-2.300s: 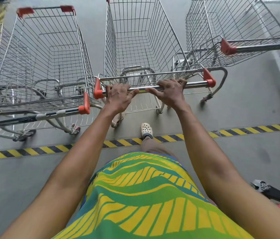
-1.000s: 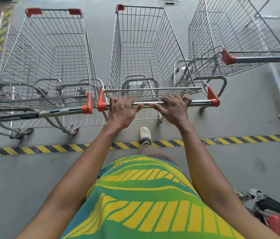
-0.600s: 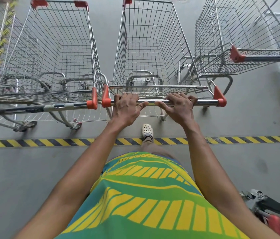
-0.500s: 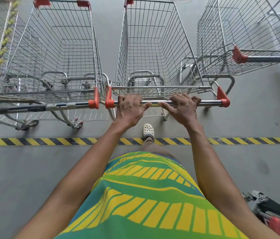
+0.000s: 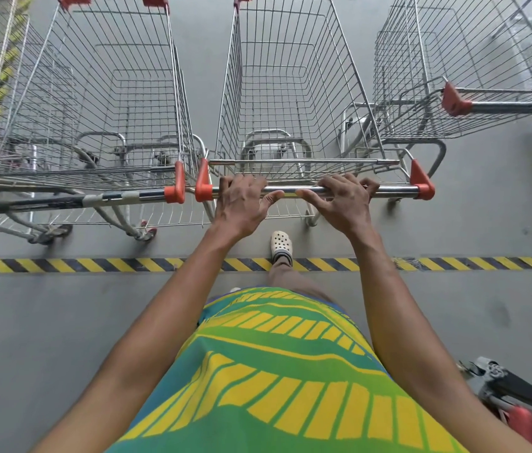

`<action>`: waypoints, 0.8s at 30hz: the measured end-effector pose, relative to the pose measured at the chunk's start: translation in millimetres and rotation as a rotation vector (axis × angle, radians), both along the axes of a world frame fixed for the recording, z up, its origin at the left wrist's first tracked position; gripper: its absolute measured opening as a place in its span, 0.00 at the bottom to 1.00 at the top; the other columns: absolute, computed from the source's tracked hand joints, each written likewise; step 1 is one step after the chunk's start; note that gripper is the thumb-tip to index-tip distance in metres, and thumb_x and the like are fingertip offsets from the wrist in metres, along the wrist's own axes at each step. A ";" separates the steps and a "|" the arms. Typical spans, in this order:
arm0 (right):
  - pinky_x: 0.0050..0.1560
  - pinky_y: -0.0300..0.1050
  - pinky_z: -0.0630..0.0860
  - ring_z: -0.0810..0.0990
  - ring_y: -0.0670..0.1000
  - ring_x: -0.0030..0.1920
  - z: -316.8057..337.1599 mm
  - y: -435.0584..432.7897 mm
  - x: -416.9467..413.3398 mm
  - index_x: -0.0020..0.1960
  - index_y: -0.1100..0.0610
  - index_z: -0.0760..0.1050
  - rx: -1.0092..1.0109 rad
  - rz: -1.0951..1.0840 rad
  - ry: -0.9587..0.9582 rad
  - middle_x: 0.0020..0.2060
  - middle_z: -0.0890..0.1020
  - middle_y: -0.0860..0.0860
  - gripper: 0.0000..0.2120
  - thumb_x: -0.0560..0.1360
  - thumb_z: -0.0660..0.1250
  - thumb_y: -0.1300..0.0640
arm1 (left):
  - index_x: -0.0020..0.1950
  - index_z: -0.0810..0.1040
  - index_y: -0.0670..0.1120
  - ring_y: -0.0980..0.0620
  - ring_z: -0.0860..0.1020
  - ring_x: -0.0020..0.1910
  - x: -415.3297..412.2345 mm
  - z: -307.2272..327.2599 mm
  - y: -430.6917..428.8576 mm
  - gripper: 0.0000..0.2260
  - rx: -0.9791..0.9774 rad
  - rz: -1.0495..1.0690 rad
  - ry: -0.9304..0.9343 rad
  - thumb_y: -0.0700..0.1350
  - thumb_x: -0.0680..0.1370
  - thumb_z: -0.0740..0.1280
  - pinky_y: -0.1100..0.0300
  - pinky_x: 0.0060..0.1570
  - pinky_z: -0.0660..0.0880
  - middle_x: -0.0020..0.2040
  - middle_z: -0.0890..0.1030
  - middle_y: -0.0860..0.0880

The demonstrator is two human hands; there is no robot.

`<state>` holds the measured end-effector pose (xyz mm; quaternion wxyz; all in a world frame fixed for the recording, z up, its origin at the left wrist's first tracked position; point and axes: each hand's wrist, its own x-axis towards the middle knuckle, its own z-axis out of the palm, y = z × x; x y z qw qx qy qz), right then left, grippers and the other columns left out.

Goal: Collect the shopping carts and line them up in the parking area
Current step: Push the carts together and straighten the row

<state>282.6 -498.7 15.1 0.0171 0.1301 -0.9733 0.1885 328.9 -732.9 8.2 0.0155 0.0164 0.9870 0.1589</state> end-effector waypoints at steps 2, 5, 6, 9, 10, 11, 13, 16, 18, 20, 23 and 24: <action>0.52 0.22 0.44 0.78 0.52 0.52 1.1 0.1 1.6 0.43 0.52 0.81 -0.006 -0.004 -0.007 0.42 0.84 0.46 0.26 0.74 0.66 0.28 | 0.56 0.78 0.49 0.45 0.76 0.54 1.6 -1.5 0.1 0.31 -0.009 0.002 0.002 0.70 0.80 0.46 0.52 0.55 0.57 0.52 0.82 0.47; 0.53 0.24 0.45 0.78 0.52 0.53 0.9 1.3 1.5 0.43 0.52 0.82 0.009 0.003 -0.012 0.44 0.85 0.46 0.26 0.74 0.66 0.29 | 0.55 0.78 0.49 0.46 0.76 0.54 3.0 -0.8 0.6 0.31 -0.022 -0.006 0.001 0.70 0.79 0.45 0.52 0.55 0.57 0.52 0.82 0.48; 0.52 0.29 0.48 0.78 0.52 0.54 0.7 1.7 1.2 0.44 0.52 0.82 0.018 0.005 -0.009 0.45 0.85 0.46 0.26 0.74 0.65 0.28 | 0.55 0.78 0.49 0.46 0.75 0.54 1.8 -1.1 0.7 0.31 0.000 -0.005 -0.013 0.70 0.80 0.46 0.52 0.55 0.57 0.53 0.81 0.48; 0.51 0.34 0.50 0.79 0.52 0.53 -0.2 2.3 0.0 0.44 0.52 0.82 0.027 0.002 0.008 0.44 0.85 0.45 0.27 0.74 0.65 0.27 | 0.59 0.78 0.50 0.48 0.73 0.59 4.1 7.9 -2.9 0.21 0.214 0.025 -0.051 0.64 0.82 0.56 0.52 0.60 0.60 0.56 0.79 0.49; 0.53 0.32 0.50 0.78 0.52 0.53 0.2 2.6 -0.4 0.43 0.52 0.82 0.023 0.004 0.012 0.44 0.85 0.45 0.27 0.74 0.65 0.28 | 0.60 0.79 0.50 0.49 0.72 0.60 10.3 15.3 -4.8 0.17 0.353 0.030 -0.021 0.60 0.82 0.61 0.53 0.61 0.62 0.57 0.77 0.49; 0.53 0.33 0.50 0.78 0.52 0.53 -0.4 2.8 -0.6 0.44 0.51 0.82 0.024 0.006 0.012 0.45 0.84 0.45 0.27 0.74 0.65 0.27 | 0.61 0.80 0.48 0.50 0.73 0.60 20.1 26.0 -6.9 0.13 0.536 0.048 0.014 0.53 0.82 0.64 0.55 0.61 0.66 0.57 0.77 0.49; 0.51 0.42 0.50 0.77 0.51 0.54 -1.5 2.6 -0.4 0.44 0.50 0.81 0.031 0.009 -0.001 0.46 0.84 0.44 0.28 0.74 0.62 0.25 | 0.56 0.83 0.43 0.49 0.78 0.54 47.7 44.3 -11.3 0.09 1.189 0.234 -0.061 0.38 0.78 0.66 0.59 0.54 0.73 0.52 0.80 0.47; 0.50 0.44 0.49 0.76 0.51 0.55 -3.4 4.2 0.0 0.46 0.49 0.81 0.026 0.013 -0.005 0.48 0.84 0.44 0.27 0.75 0.62 0.25 | 0.41 0.84 0.42 0.42 0.80 0.42 78.4 36.2 -20.4 0.12 2.127 0.899 -0.295 0.36 0.69 0.60 0.52 0.46 0.78 0.41 0.80 0.42; 0.48 0.42 0.48 0.77 0.52 0.55 -1.2 3.3 0.1 0.46 0.50 0.82 0.037 0.024 -0.002 0.48 0.85 0.45 0.26 0.75 0.64 0.28 | 0.44 0.83 0.40 0.42 0.78 0.42 76.6 14.9 -29.8 0.14 2.261 1.261 -0.297 0.38 0.68 0.58 0.51 0.44 0.78 0.44 0.79 0.40; 0.47 0.42 0.48 0.77 0.52 0.54 -1.2 3.0 -0.1 0.46 0.51 0.82 0.044 0.028 0.007 0.48 0.85 0.45 0.25 0.75 0.64 0.28 | 0.50 0.81 0.39 0.41 0.76 0.47 62.6 6.1 -36.9 0.17 2.251 1.425 -0.230 0.41 0.70 0.57 0.49 0.46 0.76 0.52 0.77 0.38; 0.53 0.47 0.55 0.77 0.52 0.53 -6.3 4.6 -0.4 0.44 0.50 0.82 -0.003 0.004 0.003 0.46 0.85 0.45 0.30 0.74 0.60 0.24 | 0.51 0.82 0.44 0.41 0.76 0.52 34.9 9.5 -38.8 0.18 2.291 1.428 -0.004 0.49 0.77 0.54 0.48 0.46 0.77 0.59 0.79 0.39; 0.54 0.48 0.57 0.77 0.52 0.53 -7.5 4.4 -0.2 0.44 0.50 0.82 -0.016 -0.008 0.002 0.45 0.85 0.45 0.32 0.73 0.58 0.23 | 0.50 0.81 0.48 0.42 0.77 0.54 26.2 14.2 -39.2 0.19 2.336 1.400 0.075 0.52 0.79 0.52 0.50 0.43 0.78 0.61 0.81 0.39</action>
